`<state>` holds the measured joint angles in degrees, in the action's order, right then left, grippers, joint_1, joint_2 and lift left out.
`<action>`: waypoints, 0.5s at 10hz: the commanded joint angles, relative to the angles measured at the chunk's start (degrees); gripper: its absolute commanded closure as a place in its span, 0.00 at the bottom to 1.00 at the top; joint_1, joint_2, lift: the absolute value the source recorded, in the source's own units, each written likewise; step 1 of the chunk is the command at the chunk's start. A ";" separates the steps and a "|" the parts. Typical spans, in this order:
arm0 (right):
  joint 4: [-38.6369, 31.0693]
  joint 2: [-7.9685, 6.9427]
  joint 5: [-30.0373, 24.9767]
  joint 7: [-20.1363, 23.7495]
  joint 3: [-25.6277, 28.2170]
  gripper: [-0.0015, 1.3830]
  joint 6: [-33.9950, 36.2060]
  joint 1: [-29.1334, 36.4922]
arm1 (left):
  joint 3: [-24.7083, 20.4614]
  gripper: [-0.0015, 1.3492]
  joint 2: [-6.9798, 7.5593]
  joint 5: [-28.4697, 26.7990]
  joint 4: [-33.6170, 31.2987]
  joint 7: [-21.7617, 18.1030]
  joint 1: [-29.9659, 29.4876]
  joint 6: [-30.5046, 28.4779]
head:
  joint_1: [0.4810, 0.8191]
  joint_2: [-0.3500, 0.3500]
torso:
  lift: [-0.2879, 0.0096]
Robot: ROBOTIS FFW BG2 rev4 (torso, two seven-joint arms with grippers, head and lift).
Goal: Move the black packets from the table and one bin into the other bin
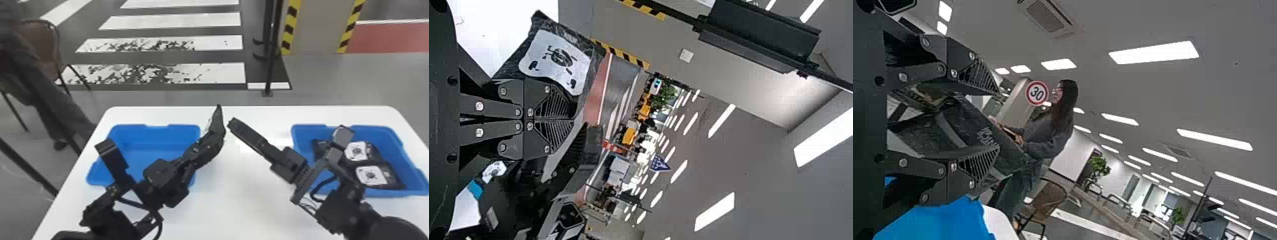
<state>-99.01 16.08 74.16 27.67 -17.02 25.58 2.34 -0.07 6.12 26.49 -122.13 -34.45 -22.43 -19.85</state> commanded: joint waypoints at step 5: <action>2.90 0.18 -0.24 1.25 3.20 0.09 1.42 2.15 | 0.76 0.90 0.38 -1.01 -3.38 0.00 -0.21 1.29 | 0.63 0.65 | 0.60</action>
<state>-96.94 16.27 73.99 28.95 -13.94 27.75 4.84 0.24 6.36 25.45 -124.85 -34.45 -22.56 -18.79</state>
